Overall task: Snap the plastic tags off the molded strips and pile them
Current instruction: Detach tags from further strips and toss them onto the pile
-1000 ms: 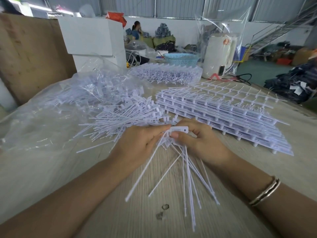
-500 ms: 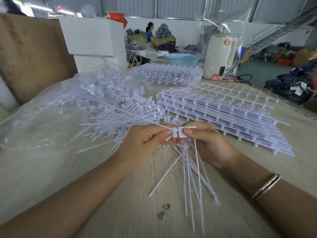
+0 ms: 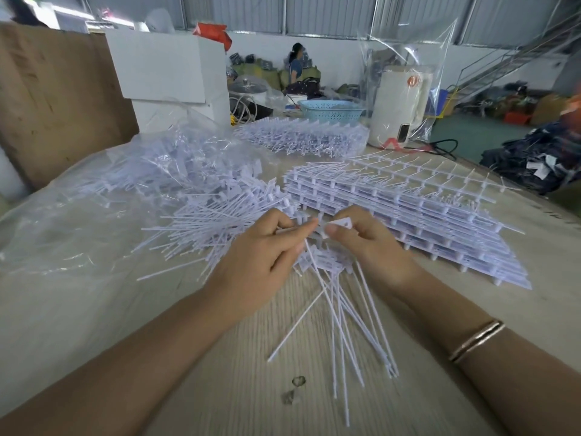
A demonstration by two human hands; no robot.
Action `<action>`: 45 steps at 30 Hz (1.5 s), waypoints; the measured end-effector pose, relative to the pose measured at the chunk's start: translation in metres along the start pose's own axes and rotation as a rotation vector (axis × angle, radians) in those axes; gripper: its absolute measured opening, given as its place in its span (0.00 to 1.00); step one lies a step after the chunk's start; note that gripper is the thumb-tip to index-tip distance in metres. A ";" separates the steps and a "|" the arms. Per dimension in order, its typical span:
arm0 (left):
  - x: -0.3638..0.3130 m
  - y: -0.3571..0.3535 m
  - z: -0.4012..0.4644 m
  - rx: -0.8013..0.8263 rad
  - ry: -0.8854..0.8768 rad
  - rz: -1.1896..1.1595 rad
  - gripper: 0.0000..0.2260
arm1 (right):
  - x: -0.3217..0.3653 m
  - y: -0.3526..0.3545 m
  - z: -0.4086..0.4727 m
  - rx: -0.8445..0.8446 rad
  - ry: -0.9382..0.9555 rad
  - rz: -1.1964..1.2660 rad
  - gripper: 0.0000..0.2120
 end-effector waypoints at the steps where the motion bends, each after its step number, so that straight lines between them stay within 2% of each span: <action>1: 0.004 -0.005 -0.001 0.019 0.046 0.018 0.17 | 0.004 0.001 0.005 -0.037 0.075 -0.171 0.08; 3: 0.012 -0.016 -0.002 0.115 0.142 0.066 0.19 | 0.007 -0.006 0.011 -0.047 0.157 -0.506 0.06; 4: 0.015 -0.023 -0.003 0.182 0.184 0.114 0.20 | 0.004 -0.007 0.012 -0.063 0.123 -0.574 0.06; 5: 0.017 -0.028 -0.004 0.237 0.211 0.176 0.22 | 0.003 -0.007 0.010 -0.091 0.085 -0.583 0.09; 7: 0.019 -0.027 -0.005 0.288 0.264 0.287 0.22 | 0.012 0.003 0.000 -0.195 0.010 -0.344 0.12; 8: 0.015 -0.020 -0.003 0.247 0.266 0.313 0.20 | 0.015 0.011 -0.003 -0.237 -0.027 -0.235 0.13; 9: 0.009 -0.009 -0.001 0.169 0.244 0.318 0.17 | 0.020 0.021 -0.007 -0.247 -0.053 -0.237 0.16; 10: 0.002 0.002 0.000 0.104 0.220 0.320 0.14 | 0.026 0.032 -0.008 -0.230 -0.072 -0.345 0.20; 11: -0.001 0.010 -0.001 0.102 0.229 0.332 0.16 | 0.029 0.041 -0.010 -0.170 -0.119 -0.484 0.23; 12: -0.001 0.011 -0.003 0.172 0.278 0.339 0.22 | 0.025 0.048 -0.012 -0.068 -0.204 -0.613 0.25; 15: 0.001 -0.005 -0.019 0.515 0.446 0.391 0.33 | 0.004 0.040 -0.030 0.313 -0.468 -0.765 0.24; 18: -0.002 -0.014 -0.022 0.577 0.452 0.403 0.41 | 0.002 0.016 -0.034 0.408 -0.410 -0.689 0.23; 25: -0.005 -0.023 -0.022 0.563 0.427 0.407 0.42 | 0.010 -0.023 -0.034 0.412 -0.171 -0.709 0.17; 29: -0.004 -0.023 -0.022 0.589 0.404 0.408 0.36 | 0.012 -0.039 -0.037 0.486 -0.070 -0.690 0.12; 32: 0.000 -0.023 -0.024 0.620 0.386 0.436 0.28 | 0.008 -0.037 -0.036 0.506 -0.106 -0.546 0.14; 36: 0.002 -0.019 -0.023 0.599 0.397 0.436 0.13 | 0.008 -0.031 -0.031 0.444 -0.092 -0.289 0.17; 39: 0.004 -0.013 -0.024 0.638 0.403 0.491 0.11 | 0.008 -0.023 -0.021 0.272 -0.062 -0.134 0.19; 43: 0.000 -0.017 -0.026 0.681 0.359 0.596 0.06 | 0.005 -0.001 -0.011 0.021 -0.016 -0.142 0.20; 45: -0.001 -0.019 -0.027 0.669 0.363 0.586 0.12 | 0.005 0.009 -0.009 -0.054 -0.007 -0.087 0.19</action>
Point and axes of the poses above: each hand's wrist, its own z-axis towards the middle knuckle, its own y-axis out of the back of the hand, x = y × z, the point moved 7 cm from there along z, towards the middle knuckle, and after that the axes turned 3 degrees about z, right-handed, at the moved point
